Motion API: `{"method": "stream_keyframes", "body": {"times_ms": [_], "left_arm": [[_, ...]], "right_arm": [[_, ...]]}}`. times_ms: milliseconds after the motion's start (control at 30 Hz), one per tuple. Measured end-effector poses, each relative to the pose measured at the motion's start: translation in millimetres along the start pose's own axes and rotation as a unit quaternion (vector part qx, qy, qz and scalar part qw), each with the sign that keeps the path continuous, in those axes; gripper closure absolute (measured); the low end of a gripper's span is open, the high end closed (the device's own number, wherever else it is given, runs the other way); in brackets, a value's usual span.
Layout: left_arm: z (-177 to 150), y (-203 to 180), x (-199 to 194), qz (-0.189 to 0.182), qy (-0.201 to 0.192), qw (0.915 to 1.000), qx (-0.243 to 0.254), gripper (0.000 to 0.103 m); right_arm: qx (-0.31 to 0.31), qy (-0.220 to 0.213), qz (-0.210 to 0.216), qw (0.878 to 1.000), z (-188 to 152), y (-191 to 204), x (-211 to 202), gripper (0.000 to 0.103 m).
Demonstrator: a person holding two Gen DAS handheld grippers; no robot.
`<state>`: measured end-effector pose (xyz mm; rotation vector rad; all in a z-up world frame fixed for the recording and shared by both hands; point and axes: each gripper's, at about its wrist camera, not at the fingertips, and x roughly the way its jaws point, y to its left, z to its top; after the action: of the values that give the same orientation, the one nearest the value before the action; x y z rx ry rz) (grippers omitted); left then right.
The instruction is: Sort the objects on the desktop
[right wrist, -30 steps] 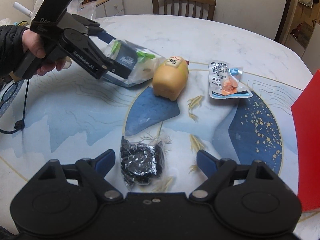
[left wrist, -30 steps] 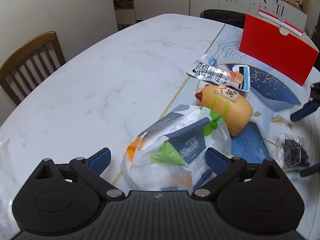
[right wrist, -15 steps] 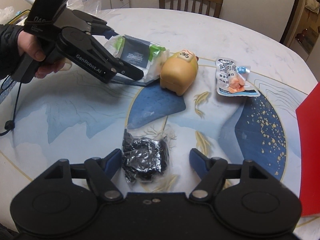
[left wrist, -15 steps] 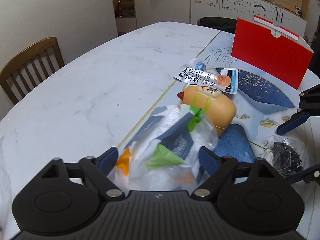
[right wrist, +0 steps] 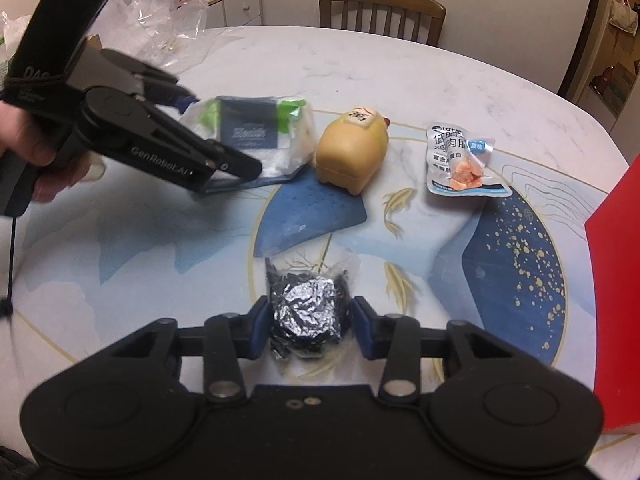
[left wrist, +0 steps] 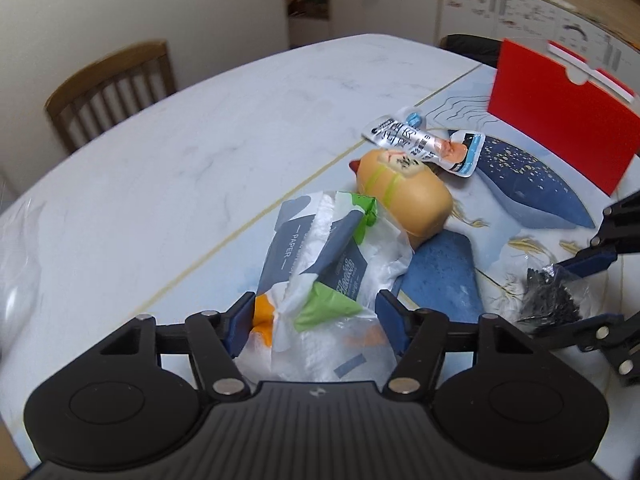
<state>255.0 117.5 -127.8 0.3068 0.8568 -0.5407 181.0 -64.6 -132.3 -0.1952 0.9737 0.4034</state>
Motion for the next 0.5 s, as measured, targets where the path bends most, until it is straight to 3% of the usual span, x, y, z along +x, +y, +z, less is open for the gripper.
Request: {"method": "stream_keyframes", "body": {"times_ms": [500], "left_arm": [[-40, -69, -45, 0.031, 0.009, 0.9948, -0.097, 0.047]], "right_arm": [[0.045, -0.010, -0.002, 0.999, -27, -24, -31, 0.068]]}}
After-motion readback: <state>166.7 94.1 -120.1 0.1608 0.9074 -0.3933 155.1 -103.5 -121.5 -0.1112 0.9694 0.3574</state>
